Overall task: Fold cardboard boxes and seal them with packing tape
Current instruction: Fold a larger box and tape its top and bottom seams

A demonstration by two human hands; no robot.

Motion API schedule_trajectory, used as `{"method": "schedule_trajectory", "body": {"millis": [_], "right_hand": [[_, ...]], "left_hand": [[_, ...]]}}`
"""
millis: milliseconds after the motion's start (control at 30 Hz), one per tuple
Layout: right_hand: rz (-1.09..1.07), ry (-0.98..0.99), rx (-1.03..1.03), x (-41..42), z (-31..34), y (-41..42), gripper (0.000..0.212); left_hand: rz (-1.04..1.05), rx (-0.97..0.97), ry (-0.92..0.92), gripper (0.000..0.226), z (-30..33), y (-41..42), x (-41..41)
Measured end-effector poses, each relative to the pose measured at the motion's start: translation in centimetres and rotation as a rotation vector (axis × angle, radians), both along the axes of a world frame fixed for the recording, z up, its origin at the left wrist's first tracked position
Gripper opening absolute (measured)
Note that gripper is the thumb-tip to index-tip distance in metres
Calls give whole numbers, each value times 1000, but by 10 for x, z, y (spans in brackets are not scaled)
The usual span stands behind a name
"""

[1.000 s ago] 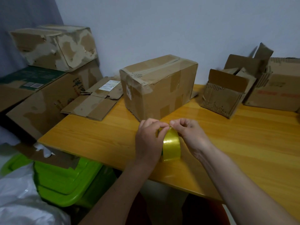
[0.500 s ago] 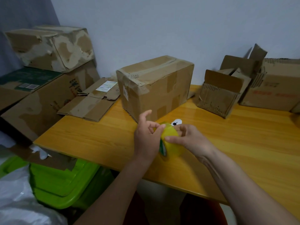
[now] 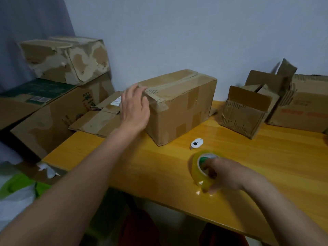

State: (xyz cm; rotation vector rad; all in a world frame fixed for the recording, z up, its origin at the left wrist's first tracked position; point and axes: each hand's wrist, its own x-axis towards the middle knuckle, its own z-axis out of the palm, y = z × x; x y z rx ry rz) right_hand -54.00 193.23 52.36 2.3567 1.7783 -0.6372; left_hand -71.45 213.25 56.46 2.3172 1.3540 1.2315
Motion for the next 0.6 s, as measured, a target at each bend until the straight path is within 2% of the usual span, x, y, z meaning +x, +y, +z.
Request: {"method": "schedule_trajectory", "body": {"millis": [67, 167, 267, 367, 500, 600], "right_hand": [[-70, 183, 118, 5, 10, 5, 46], [-110, 418, 456, 0, 28, 18, 26], [-118, 600, 719, -19, 48, 36, 34], [-139, 690, 838, -31, 64, 57, 40], [-247, 851, 868, -31, 78, 92, 54], [-349, 937, 825, -23, 87, 121, 82]], "left_hand": [[-22, -60, 71, 43, 16, 24, 0], [-40, -172, 193, 48, 33, 59, 5], [-37, -293, 292, 53, 41, 83, 12], [-56, -416, 293, 57, 41, 90, 12], [-86, -336, 281, 62, 38, 80, 3], [-83, -346, 311, 56, 37, 69, -3]]}}
